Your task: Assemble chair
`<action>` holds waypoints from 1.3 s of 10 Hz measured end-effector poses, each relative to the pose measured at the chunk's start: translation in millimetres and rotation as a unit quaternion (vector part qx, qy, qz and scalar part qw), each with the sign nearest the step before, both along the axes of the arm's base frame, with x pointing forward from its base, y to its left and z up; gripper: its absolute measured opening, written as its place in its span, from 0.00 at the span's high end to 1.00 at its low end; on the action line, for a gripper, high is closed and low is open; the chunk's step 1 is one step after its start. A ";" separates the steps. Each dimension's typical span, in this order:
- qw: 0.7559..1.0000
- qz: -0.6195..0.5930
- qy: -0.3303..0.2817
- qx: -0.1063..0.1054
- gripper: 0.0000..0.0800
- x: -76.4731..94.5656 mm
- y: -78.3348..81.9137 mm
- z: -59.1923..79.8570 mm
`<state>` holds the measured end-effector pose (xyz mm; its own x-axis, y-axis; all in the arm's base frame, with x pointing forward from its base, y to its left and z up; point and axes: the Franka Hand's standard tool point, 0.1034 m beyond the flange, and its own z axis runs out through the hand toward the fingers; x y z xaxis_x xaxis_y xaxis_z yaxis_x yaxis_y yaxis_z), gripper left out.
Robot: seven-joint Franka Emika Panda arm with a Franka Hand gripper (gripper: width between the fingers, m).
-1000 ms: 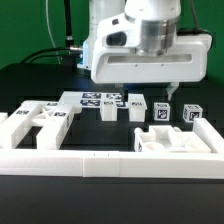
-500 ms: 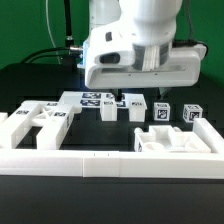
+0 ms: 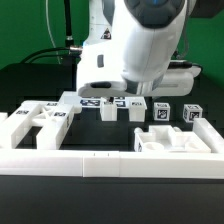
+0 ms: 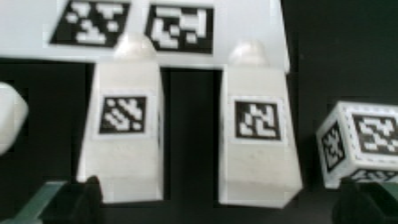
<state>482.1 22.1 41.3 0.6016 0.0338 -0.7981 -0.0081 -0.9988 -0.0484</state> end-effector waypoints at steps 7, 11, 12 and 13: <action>0.998 -0.044 0.037 -0.036 0.19 -18.3 14.7 -19.7; 0.998 -0.041 0.031 -0.034 0.19 -21.7 16.3 -27.0; 0.998 -0.042 0.032 -0.035 0.19 -22.0 15.8 -27.2; 0.998 -0.042 0.032 -0.035 0.19 -22.0 15.7 -27.2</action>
Offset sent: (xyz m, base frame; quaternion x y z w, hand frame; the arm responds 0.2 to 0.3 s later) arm -0.0085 0.0071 -0.0057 0.0372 -0.0855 0.1391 0.9859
